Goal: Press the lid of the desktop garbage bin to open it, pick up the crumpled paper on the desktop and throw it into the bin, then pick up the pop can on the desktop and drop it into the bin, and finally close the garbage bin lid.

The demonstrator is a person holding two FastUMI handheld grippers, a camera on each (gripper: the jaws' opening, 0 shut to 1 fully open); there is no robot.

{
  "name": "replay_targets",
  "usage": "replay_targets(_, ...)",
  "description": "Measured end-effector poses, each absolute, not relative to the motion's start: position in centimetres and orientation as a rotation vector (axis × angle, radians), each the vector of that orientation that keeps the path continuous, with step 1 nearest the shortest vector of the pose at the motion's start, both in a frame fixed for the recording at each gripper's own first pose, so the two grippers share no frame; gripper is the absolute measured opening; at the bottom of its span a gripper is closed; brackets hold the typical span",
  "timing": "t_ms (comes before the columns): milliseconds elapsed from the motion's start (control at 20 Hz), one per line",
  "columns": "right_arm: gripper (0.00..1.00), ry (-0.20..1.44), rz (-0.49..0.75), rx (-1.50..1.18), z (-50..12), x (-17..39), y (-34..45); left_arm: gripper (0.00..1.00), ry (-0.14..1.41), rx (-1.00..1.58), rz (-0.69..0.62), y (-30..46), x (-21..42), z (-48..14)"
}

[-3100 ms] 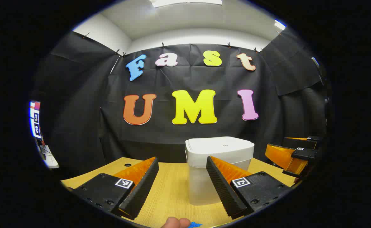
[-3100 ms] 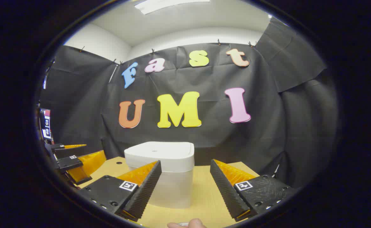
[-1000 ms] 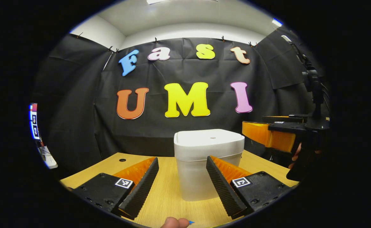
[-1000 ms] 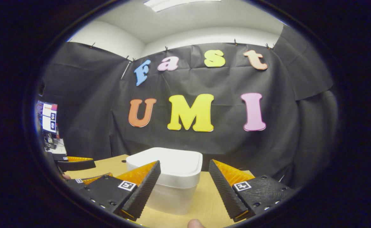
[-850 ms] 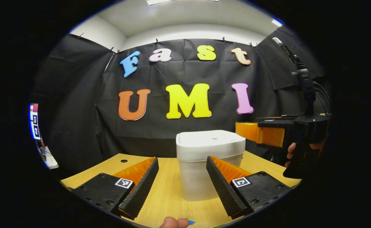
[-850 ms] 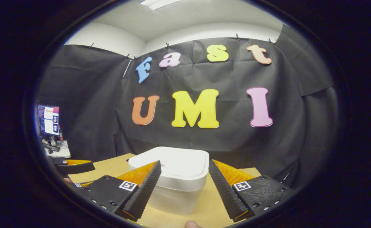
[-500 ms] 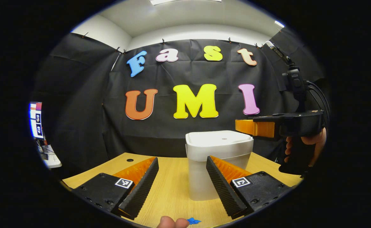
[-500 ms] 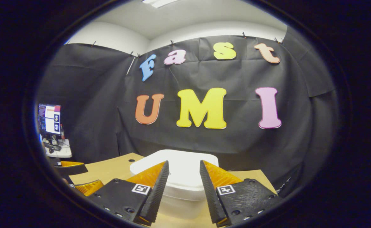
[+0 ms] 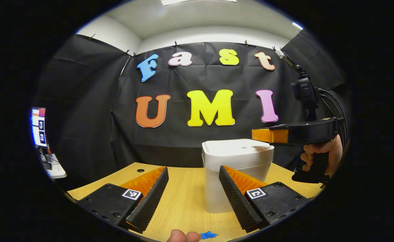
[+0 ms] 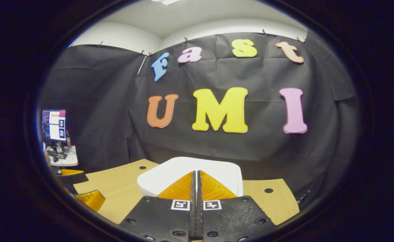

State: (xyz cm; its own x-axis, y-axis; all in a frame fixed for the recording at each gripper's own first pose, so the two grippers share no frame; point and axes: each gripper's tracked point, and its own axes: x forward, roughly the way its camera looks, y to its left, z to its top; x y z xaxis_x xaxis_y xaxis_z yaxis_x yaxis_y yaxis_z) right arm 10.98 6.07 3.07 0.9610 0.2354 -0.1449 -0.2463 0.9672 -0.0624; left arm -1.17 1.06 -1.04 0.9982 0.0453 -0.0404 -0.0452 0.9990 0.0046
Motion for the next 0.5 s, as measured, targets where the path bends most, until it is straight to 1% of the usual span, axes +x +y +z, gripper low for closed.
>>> replay_targets(200,0.0,0.161,0.232,-0.103,2.6,11.7,5.9,0.98,0.048,0.01,0.04,0.8,-0.8,-1.4)
replay_targets(500,0.0,0.271,0.264,-0.09,0.6,12.0,6.0,0.98,0.066,-0.017,0.021,0.1,0.0,-2.6)
